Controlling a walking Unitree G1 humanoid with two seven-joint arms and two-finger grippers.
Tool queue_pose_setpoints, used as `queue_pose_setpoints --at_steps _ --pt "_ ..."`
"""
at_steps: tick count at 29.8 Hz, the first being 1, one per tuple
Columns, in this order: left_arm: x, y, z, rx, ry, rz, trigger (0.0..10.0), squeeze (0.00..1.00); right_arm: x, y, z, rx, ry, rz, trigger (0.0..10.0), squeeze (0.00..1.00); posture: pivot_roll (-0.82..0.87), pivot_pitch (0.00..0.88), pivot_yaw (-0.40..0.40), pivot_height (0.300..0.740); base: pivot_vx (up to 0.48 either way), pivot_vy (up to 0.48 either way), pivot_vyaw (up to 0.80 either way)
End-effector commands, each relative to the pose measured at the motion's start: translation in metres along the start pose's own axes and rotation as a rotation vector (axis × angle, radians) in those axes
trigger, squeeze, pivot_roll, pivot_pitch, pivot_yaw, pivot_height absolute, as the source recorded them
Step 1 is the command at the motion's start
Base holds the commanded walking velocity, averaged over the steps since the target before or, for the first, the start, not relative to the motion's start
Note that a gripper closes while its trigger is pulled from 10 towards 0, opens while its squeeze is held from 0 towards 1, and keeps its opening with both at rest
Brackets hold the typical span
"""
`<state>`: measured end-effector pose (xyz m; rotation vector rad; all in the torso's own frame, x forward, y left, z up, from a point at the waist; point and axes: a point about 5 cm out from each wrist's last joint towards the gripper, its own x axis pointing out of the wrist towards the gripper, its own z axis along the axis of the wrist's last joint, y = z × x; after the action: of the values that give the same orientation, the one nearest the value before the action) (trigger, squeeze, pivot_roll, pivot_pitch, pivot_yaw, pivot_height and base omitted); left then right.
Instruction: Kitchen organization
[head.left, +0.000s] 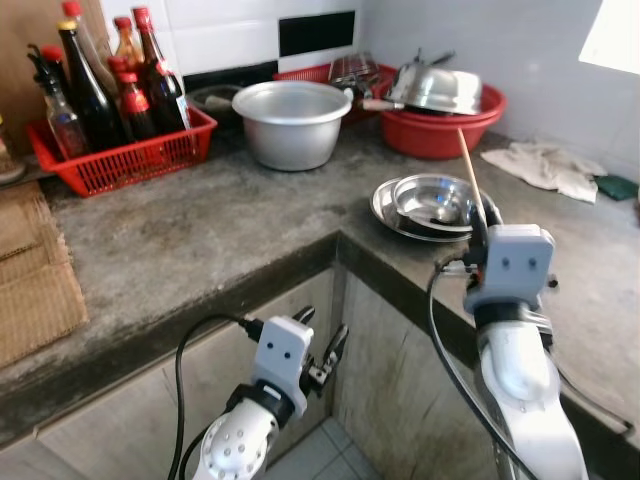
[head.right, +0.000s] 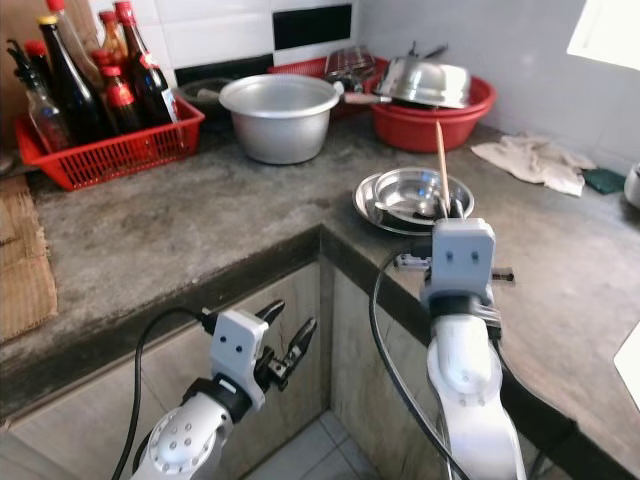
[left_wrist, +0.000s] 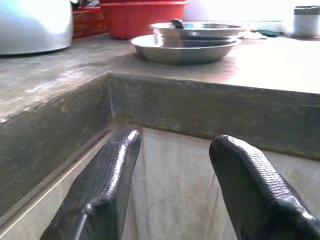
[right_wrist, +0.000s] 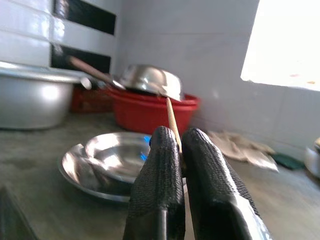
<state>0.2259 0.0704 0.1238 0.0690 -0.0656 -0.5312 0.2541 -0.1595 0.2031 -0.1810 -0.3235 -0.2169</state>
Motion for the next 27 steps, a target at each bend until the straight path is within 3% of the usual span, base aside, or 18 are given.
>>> queue_pose_setpoints --at_steps 1,5,17,27 --pt "0.001 -0.001 -0.002 0.010 0.012 -0.011 10.0 0.00 -0.003 -0.001 0.009 0.002 -0.023 -0.021 0.0 0.00 0.02 0.007 -0.019 0.740 0.000 0.000 -0.76" --pt "0.003 0.000 -0.003 0.022 0.007 -0.020 10.0 0.00 -0.005 0.000 0.007 0.010 -0.003 -0.031 0.0 0.00 0.02 0.001 -0.013 0.740 0.000 -0.300 -0.80" --pt "0.007 0.000 -0.006 0.034 0.017 -0.036 10.0 0.00 0.011 0.002 0.018 0.017 -0.039 -0.047 0.0 0.00 0.02 0.000 -0.018 0.740 0.023 -0.426 -0.80" --pt "0.008 0.004 -0.007 0.013 0.022 -0.010 10.0 0.00 0.015 0.008 0.022 0.031 -0.015 -0.007 0.0 0.00 0.01 0.000 -0.013 0.740 0.000 0.000 -0.80"
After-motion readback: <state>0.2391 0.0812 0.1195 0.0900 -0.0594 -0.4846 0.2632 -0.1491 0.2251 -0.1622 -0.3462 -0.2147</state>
